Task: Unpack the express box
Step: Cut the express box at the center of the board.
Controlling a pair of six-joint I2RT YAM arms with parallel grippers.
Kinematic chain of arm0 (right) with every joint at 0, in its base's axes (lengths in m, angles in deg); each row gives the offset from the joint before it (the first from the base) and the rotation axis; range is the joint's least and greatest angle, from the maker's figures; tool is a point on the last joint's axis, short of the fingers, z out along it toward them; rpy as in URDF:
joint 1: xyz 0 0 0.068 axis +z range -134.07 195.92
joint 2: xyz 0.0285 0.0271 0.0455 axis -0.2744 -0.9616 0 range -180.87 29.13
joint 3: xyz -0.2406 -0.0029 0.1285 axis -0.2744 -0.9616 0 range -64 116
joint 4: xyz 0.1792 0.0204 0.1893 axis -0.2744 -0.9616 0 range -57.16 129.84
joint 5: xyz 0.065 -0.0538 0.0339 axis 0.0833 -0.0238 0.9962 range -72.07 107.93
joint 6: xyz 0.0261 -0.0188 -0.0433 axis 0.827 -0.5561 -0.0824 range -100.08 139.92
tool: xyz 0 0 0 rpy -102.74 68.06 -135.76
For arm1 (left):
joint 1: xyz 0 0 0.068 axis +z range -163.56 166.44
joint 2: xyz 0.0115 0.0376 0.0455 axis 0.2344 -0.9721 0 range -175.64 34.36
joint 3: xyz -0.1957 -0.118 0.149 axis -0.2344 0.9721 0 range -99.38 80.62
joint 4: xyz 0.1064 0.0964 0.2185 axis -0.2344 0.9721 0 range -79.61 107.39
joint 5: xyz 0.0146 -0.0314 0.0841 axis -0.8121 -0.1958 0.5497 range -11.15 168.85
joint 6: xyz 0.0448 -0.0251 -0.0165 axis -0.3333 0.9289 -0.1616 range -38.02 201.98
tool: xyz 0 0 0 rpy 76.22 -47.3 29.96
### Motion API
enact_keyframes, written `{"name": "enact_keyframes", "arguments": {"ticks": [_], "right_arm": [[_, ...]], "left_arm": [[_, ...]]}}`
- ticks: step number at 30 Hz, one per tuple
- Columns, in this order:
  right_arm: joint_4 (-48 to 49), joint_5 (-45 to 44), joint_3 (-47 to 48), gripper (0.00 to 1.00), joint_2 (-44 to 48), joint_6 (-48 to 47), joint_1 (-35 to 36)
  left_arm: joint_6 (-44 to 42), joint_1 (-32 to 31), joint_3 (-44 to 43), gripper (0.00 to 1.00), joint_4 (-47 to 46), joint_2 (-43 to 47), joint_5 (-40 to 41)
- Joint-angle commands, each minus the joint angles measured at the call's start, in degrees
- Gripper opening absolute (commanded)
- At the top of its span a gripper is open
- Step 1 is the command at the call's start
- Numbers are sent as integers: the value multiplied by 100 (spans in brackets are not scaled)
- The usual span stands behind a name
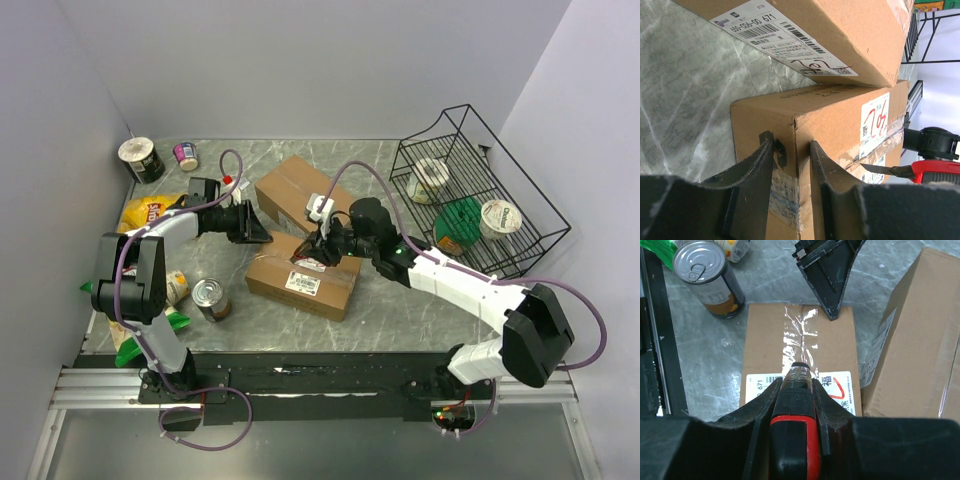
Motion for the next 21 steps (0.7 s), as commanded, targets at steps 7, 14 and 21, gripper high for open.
{"name": "enact_keyframes", "arguments": {"ticks": [7, 14, 21], "right_arm": [[-14, -56, 189, 0, 162, -544, 35], [-444, -82, 127, 0, 399, -527, 44], [-848, -214, 30, 0, 672, -588, 26]], "left_arm": [[-514, -33, 186, 36, 321, -397, 1129], [-523, -24, 151, 36, 339, -450, 1173], [-549, -24, 134, 36, 339, -476, 1252]]}}
